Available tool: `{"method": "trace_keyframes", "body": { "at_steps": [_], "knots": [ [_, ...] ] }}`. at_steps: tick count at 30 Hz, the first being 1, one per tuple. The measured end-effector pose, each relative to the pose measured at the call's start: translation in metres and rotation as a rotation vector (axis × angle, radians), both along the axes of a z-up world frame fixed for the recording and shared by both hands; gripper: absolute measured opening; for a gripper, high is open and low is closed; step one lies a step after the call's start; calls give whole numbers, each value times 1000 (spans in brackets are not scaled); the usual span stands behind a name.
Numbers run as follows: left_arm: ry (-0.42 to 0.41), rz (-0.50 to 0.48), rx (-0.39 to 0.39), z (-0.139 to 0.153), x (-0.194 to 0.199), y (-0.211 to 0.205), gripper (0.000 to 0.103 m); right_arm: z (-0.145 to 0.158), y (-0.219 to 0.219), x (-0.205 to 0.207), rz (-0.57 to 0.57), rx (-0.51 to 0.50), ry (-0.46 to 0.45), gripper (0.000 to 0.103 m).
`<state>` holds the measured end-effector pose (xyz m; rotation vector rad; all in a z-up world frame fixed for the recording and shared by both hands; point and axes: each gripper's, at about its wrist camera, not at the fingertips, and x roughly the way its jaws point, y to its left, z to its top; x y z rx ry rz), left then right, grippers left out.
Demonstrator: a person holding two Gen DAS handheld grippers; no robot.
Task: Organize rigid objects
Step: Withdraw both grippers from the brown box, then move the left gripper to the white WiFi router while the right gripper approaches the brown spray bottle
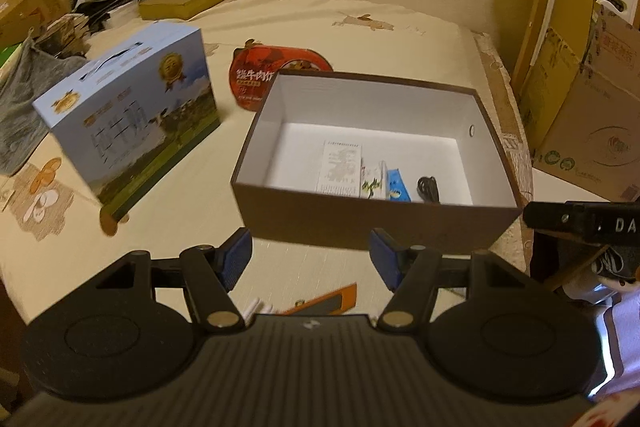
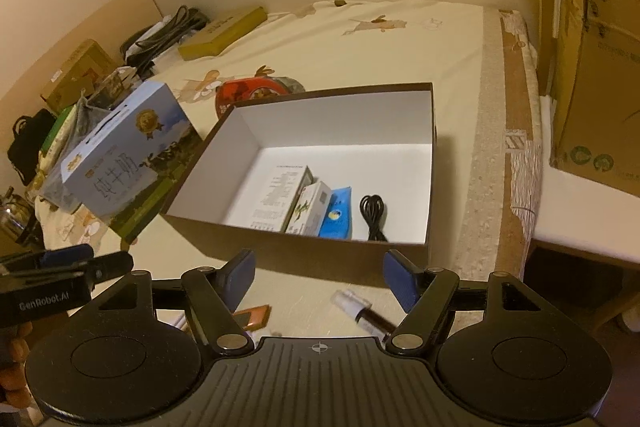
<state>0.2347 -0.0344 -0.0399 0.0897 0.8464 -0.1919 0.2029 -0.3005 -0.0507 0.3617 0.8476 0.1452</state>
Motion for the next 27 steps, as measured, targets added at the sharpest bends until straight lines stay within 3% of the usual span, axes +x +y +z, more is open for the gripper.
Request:
{"method": "trace_keyframes", "body": {
  "at_steps": [15, 27],
  "knots": [
    [13, 47, -24, 1, -38, 21, 61, -9, 7, -37, 16, 8, 33, 68],
    [82, 47, 41, -32, -67, 24, 61, -34, 20, -56, 85, -2, 82, 68]
  ]
}}
